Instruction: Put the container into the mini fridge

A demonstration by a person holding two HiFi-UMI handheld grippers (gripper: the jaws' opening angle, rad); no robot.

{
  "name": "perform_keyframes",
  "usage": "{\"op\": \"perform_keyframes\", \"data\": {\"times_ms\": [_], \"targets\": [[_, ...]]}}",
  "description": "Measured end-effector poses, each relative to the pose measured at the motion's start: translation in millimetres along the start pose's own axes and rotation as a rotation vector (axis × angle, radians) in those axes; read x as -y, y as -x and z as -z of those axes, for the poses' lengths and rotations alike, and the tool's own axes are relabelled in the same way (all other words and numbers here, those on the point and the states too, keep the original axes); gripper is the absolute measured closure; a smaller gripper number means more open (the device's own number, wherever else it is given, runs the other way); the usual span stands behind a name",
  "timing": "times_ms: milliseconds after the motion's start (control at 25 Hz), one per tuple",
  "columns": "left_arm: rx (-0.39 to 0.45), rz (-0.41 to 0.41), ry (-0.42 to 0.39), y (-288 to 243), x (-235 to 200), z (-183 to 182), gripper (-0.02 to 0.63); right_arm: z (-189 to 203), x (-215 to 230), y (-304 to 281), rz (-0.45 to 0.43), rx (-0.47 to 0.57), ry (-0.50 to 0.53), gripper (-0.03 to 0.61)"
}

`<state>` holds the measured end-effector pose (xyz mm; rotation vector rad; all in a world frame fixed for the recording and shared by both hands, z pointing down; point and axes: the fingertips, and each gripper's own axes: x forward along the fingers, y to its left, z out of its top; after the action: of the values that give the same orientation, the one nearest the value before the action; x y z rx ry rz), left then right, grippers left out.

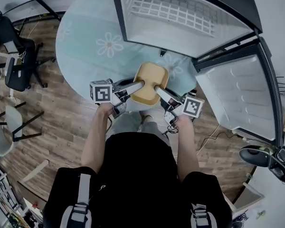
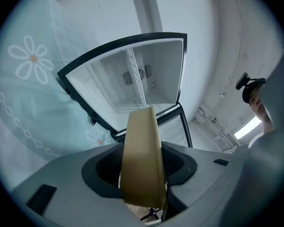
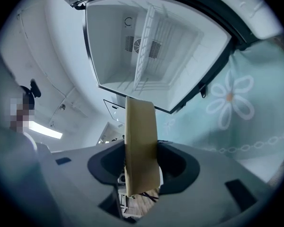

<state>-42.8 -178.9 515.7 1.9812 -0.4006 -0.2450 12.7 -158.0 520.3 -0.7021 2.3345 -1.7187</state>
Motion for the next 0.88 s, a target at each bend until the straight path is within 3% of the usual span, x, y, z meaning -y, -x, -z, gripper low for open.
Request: {"op": "perform_keyframes", "data": {"times_ms": [240,440,680,880], "targets": [[-0.005,0.001,0.002,-7.1,-14.7,-22.2,0.417,-22.7,4.4,-16.0,0.024,0.035,0.004,0.397],[0.008,0.017,0.055,-26.3,-22.0,-36.2,0.417,-51.9,11.0,-20.8,0.061,0.104,0.006,0.399],[0.056,-0.034,0.059,-56.9,-46.8,-65.0,0.426,-92.3,34.4,-25.4,0.119,0.122,0.036,0.399],[0.11,-0.08,0.058,-71.9,-65.8,-90.1,0.431,-118.1,47.7,-36.1,0.118,0.121,0.046,0.399]]}}
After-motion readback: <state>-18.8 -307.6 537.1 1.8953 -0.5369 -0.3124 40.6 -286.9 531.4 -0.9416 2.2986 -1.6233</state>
